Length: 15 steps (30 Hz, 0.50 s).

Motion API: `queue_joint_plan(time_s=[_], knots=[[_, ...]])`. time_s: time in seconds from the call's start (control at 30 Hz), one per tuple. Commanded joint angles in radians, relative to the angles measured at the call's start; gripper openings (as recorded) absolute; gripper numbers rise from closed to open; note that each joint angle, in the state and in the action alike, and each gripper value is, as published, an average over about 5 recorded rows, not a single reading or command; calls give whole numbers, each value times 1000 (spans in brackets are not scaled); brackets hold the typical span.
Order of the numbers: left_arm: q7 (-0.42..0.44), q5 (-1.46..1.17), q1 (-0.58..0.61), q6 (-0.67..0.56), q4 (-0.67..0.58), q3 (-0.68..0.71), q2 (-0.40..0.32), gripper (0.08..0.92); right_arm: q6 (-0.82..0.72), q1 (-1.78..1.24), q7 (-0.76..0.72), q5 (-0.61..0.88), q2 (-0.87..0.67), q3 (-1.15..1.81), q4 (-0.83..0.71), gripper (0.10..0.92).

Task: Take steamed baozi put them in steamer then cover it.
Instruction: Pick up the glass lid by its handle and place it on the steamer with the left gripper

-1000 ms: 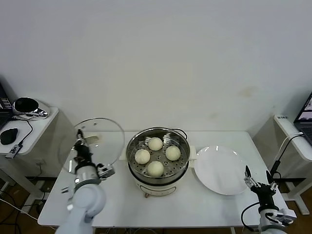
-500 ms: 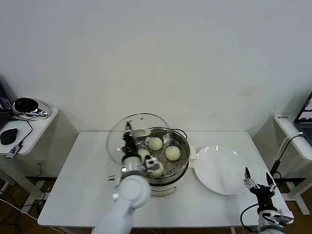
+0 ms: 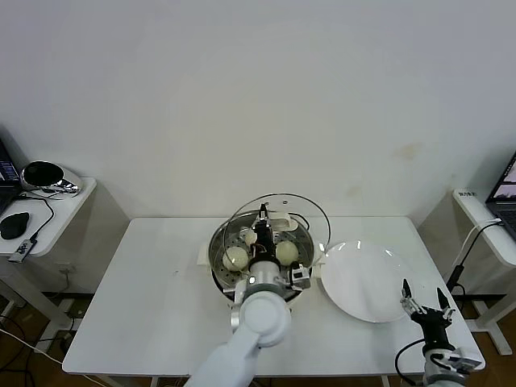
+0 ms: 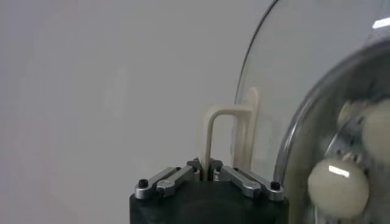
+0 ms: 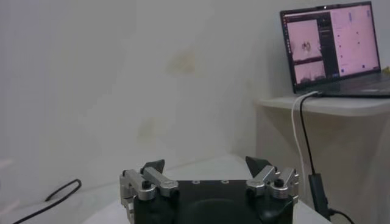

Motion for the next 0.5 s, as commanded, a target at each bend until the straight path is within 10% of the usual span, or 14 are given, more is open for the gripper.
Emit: queue_joint_plan(time_s=[0.03, 0.5], knots=[[34, 173, -2, 40, 44, 5, -13, 148, 2, 1, 0, -6, 1, -2, -6, 823], [114, 193, 9, 40, 59, -8, 0, 148, 6, 3, -1, -12, 6, -4, -9, 823]])
